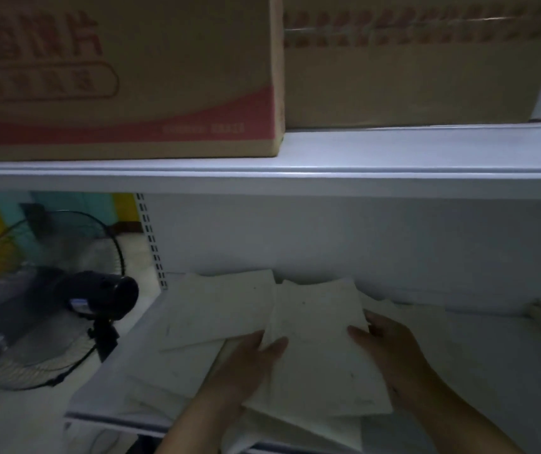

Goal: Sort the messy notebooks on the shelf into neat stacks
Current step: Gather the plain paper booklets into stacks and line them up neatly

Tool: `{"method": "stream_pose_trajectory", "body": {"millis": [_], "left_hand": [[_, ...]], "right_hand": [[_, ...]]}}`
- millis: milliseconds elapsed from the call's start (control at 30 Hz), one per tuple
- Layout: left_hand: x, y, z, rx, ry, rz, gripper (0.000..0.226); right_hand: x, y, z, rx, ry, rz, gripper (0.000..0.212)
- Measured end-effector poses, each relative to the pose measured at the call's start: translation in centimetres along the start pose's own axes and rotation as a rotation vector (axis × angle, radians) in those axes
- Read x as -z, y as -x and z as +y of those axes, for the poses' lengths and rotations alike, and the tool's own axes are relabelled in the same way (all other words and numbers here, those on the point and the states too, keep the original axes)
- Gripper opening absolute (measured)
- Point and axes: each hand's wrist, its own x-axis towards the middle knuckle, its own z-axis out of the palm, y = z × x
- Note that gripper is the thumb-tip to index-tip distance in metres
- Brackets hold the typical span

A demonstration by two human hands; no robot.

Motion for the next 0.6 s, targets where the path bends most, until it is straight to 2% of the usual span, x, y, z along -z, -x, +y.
{"method": "stream_pose_trajectory", "body": {"millis": [133, 200, 300, 400, 500, 600], "left_hand": [[0.6, 0.2, -0.2, 0.017, 0.232, -0.015, 0.034], [1.4, 0.9, 0.1, -0.022, 0.302, 0.016, 0.035], [4.1, 2.0, 0.1, -0.099, 0.357, 0.118, 0.023], [7.9, 2.9, -0.9, -0.139, 0.376, 0.261, 0.033], [10.7, 3.4, -2.9, -0.092, 0.328, 0.396, 0.041], [11.3, 3.0, -4.8, -0.043, 0.26, 0.439, 0.044]], "right_hand": [[-1.4, -0.7, -1.2, 0.107, 0.149, -0.156, 0.021], [-1.6, -1.7, -1.3, 0.123, 0.125, -0.136, 0.016], [-2.9, -3.8, -1.0, 0.091, 0.101, -0.078, 0.022], [-5.6, -5.3, -1.2, 0.141, 0.323, -0.15, 0.032], [-8.6, -5.9, -1.6, 0.193, 0.565, -0.216, 0.046], [-10.8, -5.8, -1.6, 0.226, 0.839, -0.178, 0.055]]}}
